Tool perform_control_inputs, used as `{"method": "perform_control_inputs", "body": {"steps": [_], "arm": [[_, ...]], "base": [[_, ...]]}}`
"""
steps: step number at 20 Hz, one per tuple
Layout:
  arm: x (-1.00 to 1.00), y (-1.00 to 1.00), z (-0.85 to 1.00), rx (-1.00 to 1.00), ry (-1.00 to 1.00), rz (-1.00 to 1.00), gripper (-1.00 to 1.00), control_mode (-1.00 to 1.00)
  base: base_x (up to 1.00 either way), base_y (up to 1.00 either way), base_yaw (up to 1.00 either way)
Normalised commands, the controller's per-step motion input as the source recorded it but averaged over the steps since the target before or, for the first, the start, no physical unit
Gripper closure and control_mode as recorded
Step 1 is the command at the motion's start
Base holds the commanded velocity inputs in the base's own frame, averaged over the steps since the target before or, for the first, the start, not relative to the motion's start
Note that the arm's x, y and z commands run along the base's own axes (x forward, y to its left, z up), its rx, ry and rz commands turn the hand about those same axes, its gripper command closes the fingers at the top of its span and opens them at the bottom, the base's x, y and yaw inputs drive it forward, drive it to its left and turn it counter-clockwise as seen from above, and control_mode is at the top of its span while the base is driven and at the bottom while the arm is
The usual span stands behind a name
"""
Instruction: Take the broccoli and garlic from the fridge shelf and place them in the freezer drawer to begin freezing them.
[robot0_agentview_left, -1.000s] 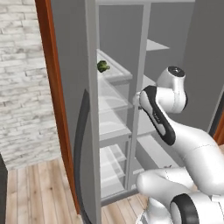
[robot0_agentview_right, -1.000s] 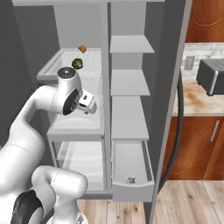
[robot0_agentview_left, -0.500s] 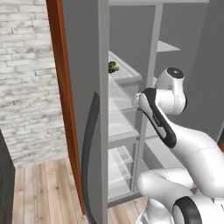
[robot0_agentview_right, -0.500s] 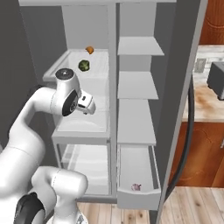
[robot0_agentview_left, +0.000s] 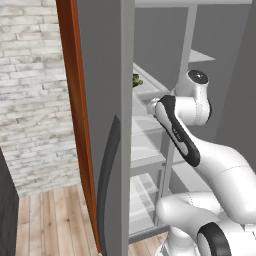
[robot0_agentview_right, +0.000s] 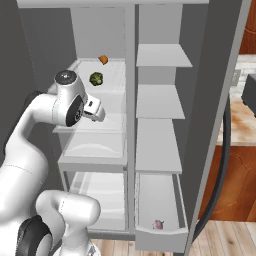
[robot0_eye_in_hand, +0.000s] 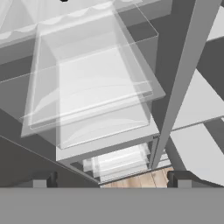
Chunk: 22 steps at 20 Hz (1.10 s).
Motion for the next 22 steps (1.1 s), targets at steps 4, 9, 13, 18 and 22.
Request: {"method": "perform_control_inputs", "body": {"steps": [4, 9, 13, 18, 22], "arm": [[0.73, 0.09, 0.98, 0.0, -0.15, -0.02, -1.0, -1.0], [1.0, 0.0, 0.6, 0.0, 0.04, -0.03, -1.0, -1.0], [0.95, 0.03, 0.26, 0.0, 0.11, -0.03, -1.0, -1.0], [0.93, 0.41, -0.26, 0.0, 0.01, -0.01, -1.0, -1.0], [0.89, 0.32, -0.22, 0.0, 0.0, 0.0, -1.0, -1.0]], "base": [[0.0, 0.0, 0.0], [0.0, 0.0, 0.0], [0.0, 0.0, 0.0], [0.0, 0.0, 0.0], [0.0, 0.0, 0.0]]}}
